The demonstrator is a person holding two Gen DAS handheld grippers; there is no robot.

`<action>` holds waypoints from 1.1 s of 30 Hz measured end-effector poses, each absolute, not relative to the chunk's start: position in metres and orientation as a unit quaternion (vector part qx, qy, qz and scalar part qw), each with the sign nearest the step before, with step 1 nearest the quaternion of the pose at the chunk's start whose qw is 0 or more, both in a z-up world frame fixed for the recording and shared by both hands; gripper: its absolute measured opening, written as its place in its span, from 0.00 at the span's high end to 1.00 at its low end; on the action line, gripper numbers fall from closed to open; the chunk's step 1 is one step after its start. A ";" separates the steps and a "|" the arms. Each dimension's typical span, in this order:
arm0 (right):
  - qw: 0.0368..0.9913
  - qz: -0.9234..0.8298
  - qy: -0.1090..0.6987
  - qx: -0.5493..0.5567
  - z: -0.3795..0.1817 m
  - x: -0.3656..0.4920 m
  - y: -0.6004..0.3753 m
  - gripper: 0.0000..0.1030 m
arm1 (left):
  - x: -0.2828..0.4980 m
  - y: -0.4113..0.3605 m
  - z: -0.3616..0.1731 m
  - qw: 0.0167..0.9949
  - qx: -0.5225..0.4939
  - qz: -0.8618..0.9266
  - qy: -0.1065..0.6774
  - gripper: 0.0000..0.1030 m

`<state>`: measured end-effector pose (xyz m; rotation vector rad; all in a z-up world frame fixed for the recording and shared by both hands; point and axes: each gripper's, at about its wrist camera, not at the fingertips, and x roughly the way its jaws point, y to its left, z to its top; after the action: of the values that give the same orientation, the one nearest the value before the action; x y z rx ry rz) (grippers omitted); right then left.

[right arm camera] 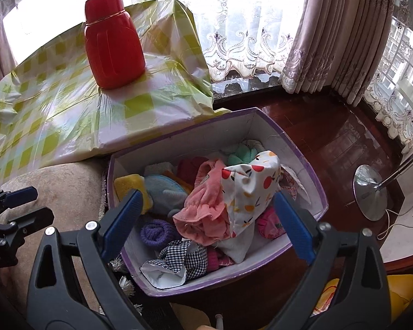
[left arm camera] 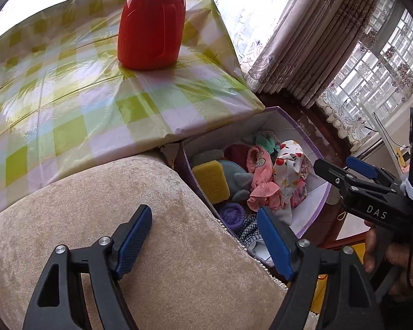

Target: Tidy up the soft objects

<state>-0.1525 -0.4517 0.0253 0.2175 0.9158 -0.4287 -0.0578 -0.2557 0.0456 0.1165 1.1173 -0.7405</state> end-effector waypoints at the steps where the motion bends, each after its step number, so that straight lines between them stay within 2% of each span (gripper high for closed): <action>1: 0.870 -0.202 0.438 0.103 0.025 -0.152 -0.448 0.06 | -0.059 -0.255 0.045 0.783 0.054 -0.341 0.517 0.23; 18: 0.859 -0.215 0.456 0.087 0.012 -0.155 -0.433 0.06 | -0.059 -0.261 0.034 0.773 0.056 -0.357 0.521 0.05; 33: 0.858 -0.214 0.459 0.085 0.010 -0.154 -0.432 0.06 | -0.057 -0.262 0.033 0.769 0.043 -0.361 0.526 0.00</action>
<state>-0.1542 -0.4317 0.0100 0.1793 0.9648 -0.4505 -0.0566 -0.2620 0.0328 0.0930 1.1414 -0.7830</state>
